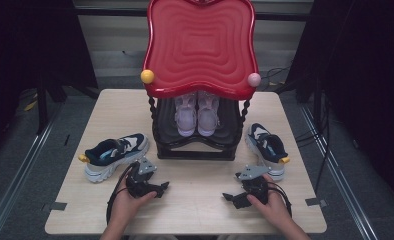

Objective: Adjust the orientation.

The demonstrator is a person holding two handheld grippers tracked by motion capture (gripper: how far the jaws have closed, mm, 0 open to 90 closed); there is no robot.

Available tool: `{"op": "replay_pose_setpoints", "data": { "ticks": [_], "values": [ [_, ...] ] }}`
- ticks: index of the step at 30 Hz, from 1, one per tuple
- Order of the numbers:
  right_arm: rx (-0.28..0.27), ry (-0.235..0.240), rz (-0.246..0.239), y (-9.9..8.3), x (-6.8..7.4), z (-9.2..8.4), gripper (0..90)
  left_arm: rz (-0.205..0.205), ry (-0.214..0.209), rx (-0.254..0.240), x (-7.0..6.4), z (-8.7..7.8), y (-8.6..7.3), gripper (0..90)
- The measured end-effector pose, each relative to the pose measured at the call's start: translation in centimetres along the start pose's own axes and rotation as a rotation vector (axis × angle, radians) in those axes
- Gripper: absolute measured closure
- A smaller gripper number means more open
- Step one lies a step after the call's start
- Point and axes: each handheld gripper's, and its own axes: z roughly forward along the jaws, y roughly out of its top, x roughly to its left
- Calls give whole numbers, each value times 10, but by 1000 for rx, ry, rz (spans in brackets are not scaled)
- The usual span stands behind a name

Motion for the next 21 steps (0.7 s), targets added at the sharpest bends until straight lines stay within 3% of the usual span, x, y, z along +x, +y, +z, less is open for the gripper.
{"op": "replay_pose_setpoints", "data": {
  "ticks": [14,21],
  "values": [
    [1,0,3,0,0,0,118,2,-59,53,5,-14,14,191],
    [0,0,0,0,0,0,118,7,-59,58,11,-21,21,191]
  ]
}}
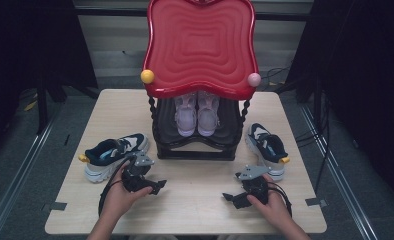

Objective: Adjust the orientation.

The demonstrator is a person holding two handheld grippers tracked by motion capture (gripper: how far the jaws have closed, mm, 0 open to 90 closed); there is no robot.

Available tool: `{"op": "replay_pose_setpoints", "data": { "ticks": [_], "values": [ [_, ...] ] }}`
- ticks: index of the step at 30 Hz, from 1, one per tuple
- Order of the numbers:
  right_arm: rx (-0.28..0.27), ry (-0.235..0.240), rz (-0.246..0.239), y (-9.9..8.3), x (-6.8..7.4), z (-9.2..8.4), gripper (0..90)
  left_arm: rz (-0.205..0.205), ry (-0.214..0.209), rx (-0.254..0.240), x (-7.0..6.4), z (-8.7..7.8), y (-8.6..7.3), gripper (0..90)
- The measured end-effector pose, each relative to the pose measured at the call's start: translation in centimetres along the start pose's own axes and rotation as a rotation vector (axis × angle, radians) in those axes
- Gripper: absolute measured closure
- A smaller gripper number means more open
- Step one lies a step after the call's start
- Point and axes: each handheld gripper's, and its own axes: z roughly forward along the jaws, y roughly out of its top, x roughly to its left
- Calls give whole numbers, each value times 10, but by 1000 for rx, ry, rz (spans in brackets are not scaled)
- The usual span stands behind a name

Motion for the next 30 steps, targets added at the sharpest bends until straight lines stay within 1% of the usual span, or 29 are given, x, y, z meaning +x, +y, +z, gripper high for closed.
{"op": "replay_pose_setpoints", "data": {
  "ticks": [2,3,5,6,8,9,10,13,14,15,16,19,21,24,26,27,30],
  "values": [
    [0,0,0,0,0,0,118,-11,2,6,4,-4,2,191],
    [0,0,0,0,0,0,118,-3,15,5,5,-5,2,191],
    [0,0,0,0,0,0,118,-5,9,16,8,-9,3,191],
    [0,0,2,0,0,0,118,1,12,17,10,-10,4,191],
    [0,0,2,0,0,0,118,-7,4,26,12,-12,5,192],
    [0,0,2,0,0,0,118,-6,8,29,12,-13,5,192],
    [0,0,2,0,0,0,118,-1,1,40,14,-14,5,192],
    [0,0,2,0,0,0,118,-10,7,46,15,-16,6,192],
    [0,0,2,0,0,0,118,-7,4,49,17,-18,7,192],
    [1,0,2,0,0,0,118,-9,16,51,18,-19,7,192],
    [1,0,2,0,0,0,118,-5,17,49,19,-21,8,192],
    [0,0,2,0,0,0,118,-12,29,47,21,-26,10,192],
    [0,0,2,0,0,0,118,-9,30,46,24,-30,12,192],
    [0,0,2,0,0,0,118,-22,37,43,27,-35,12,192],
    [0,0,2,0,0,0,118,-10,52,48,29,-39,13,192],
    [1,0,3,0,0,0,118,-22,54,44,30,-40,13,192],
    [0,0,3,0,0,0,117,-18,72,48,34,-45,14,192]
  ]
}}
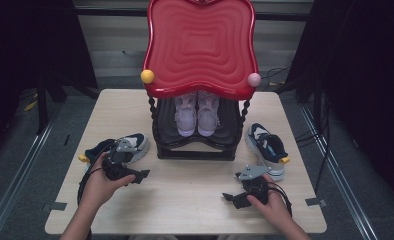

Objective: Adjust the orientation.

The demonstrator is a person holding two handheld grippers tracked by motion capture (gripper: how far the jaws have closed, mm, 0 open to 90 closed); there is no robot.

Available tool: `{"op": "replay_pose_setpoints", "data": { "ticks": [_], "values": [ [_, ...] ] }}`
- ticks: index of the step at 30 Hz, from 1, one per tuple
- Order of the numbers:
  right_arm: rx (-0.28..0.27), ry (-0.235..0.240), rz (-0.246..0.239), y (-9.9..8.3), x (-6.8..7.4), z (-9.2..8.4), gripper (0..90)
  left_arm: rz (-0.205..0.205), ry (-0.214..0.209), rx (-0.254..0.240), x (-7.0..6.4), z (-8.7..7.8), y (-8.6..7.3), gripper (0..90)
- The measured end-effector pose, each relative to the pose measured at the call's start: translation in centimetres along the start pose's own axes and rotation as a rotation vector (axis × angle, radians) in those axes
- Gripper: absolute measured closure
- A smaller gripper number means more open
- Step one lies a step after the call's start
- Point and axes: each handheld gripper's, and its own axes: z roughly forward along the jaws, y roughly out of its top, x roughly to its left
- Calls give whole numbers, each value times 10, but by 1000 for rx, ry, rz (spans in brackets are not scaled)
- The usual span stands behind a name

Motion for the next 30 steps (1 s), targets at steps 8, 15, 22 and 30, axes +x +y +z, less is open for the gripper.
{"op": "replay_pose_setpoints", "data": {
  "ticks": [8,15,22,30],
  "values": [
    [0,0,0,0,0,0,117,-7,33,3,11,-9,2,192],
    [0,0,0,0,0,0,118,-22,72,-3,25,-13,-7,189],
    [0,0,-1,0,0,0,117,-23,77,-24,32,-18,-8,207],
    [0,0,0,0,0,0,118,-29,87,-30,35,-23,-7,230]
  ]
}}
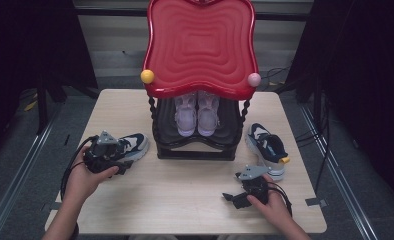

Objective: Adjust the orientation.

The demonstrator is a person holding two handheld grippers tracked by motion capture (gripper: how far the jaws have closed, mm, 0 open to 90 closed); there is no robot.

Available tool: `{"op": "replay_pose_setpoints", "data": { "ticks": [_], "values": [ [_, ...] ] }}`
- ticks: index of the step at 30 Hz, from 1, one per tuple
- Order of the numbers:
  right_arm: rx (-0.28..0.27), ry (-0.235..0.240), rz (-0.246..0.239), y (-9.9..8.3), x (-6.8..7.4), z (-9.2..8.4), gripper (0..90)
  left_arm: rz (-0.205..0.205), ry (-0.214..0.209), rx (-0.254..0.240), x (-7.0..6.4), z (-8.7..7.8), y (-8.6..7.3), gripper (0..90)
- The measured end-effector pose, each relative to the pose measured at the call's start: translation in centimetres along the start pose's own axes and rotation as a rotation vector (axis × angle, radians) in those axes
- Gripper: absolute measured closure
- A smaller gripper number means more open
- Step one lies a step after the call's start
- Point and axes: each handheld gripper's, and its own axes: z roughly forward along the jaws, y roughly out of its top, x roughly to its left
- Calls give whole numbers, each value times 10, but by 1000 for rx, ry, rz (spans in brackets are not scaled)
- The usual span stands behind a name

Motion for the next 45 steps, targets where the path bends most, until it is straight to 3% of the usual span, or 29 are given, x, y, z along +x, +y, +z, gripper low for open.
{"op": "replay_pose_setpoints", "data": {
  "ticks": [6,7,9,13,16,19,21,23,25,27,34,37,42,44,45],
  "values": [
    [0,0,0,0,0,0,118,-12,13,-7,5,-7,-2,225],
    [0,0,0,0,0,0,118,-34,15,-19,6,-8,-2,225],
    [0,0,0,0,0,0,117,-62,28,-8,10,-9,-6,225],
    [0,0,0,0,0,0,118,-69,22,44,15,-1,-15,223],
    [0,0,0,0,0,0,117,-63,5,52,14,5,-20,249],
    [0,0,-1,0,0,0,117,-30,35,75,10,8,-19,255],
    [0,1,-1,0,0,0,117,-23,37,86,9,7,-17,298],
    [0,1,-1,0,0,0,117,-44,24,73,9,5,-17,380],
    [0,1,-1,0,0,0,117,-21,35,84,8,5,-16,442],
    [0,1,-1,0,0,0,117,-24,44,82,6,5,-16,482],
    [0,1,-1,0,0,0,117,-58,33,82,6,0,-15,773],
    [0,1,-1,0,0,0,117,-69,31,88,4,0,-14,792],
    [0,3,-3,0,0,0,116,-154,22,53,-1,5,-9,800],
    [0,4,-4,0,0,0,116,-156,25,59,-6,8,-7,798],
    [0,3,-4,0,0,0,116,-177,15,52,-7,8,-6,795]
  ]
}}
